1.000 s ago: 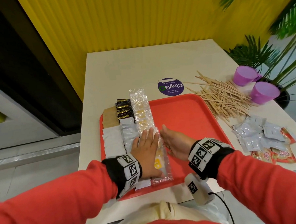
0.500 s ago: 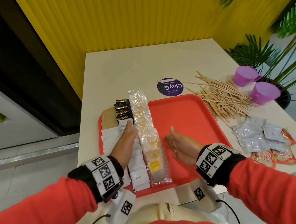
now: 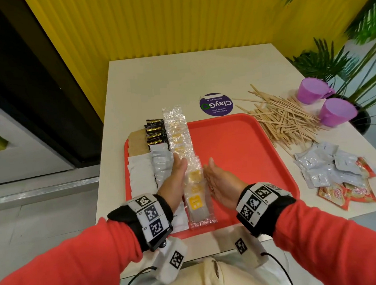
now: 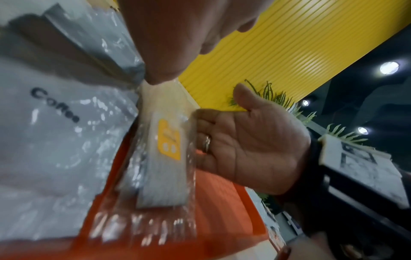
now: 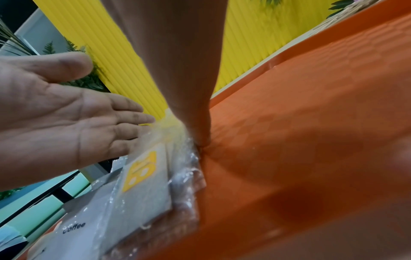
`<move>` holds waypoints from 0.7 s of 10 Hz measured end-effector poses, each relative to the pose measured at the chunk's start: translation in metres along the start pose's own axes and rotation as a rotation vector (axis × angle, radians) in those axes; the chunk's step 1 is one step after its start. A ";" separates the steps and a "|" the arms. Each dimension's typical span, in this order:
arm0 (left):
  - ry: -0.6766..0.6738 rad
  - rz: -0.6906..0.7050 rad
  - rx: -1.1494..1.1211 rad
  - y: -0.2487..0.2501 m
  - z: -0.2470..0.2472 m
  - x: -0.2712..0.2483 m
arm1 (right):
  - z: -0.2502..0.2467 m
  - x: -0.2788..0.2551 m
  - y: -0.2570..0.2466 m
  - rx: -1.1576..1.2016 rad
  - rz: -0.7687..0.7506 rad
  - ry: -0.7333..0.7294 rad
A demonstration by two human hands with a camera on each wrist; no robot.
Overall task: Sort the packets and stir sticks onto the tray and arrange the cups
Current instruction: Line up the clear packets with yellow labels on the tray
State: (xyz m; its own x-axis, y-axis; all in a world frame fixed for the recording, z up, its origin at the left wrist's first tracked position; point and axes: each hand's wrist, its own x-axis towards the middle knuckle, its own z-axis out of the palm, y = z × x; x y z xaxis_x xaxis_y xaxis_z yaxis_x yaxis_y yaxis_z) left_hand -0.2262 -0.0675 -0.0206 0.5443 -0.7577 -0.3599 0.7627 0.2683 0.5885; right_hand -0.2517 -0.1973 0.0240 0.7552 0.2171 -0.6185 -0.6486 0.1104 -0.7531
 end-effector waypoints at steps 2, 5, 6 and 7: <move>0.776 0.283 0.583 0.019 -0.001 -0.036 | -0.002 -0.002 0.000 -0.011 -0.018 -0.009; 0.737 0.297 0.481 0.010 -0.005 -0.031 | -0.005 0.011 0.009 -0.055 -0.014 -0.028; 0.733 0.338 0.489 0.011 -0.010 -0.030 | -0.006 0.009 0.007 -0.070 -0.011 -0.030; 0.769 0.341 0.561 0.017 -0.013 -0.032 | -0.007 0.011 0.009 -0.064 -0.028 -0.026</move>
State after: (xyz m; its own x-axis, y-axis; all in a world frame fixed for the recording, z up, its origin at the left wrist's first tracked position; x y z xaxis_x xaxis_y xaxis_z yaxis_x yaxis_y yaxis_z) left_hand -0.2265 -0.0312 -0.0085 0.9308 -0.0508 -0.3619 0.3582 -0.0691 0.9311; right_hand -0.2485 -0.2010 0.0090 0.7698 0.2399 -0.5914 -0.6191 0.0552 -0.7834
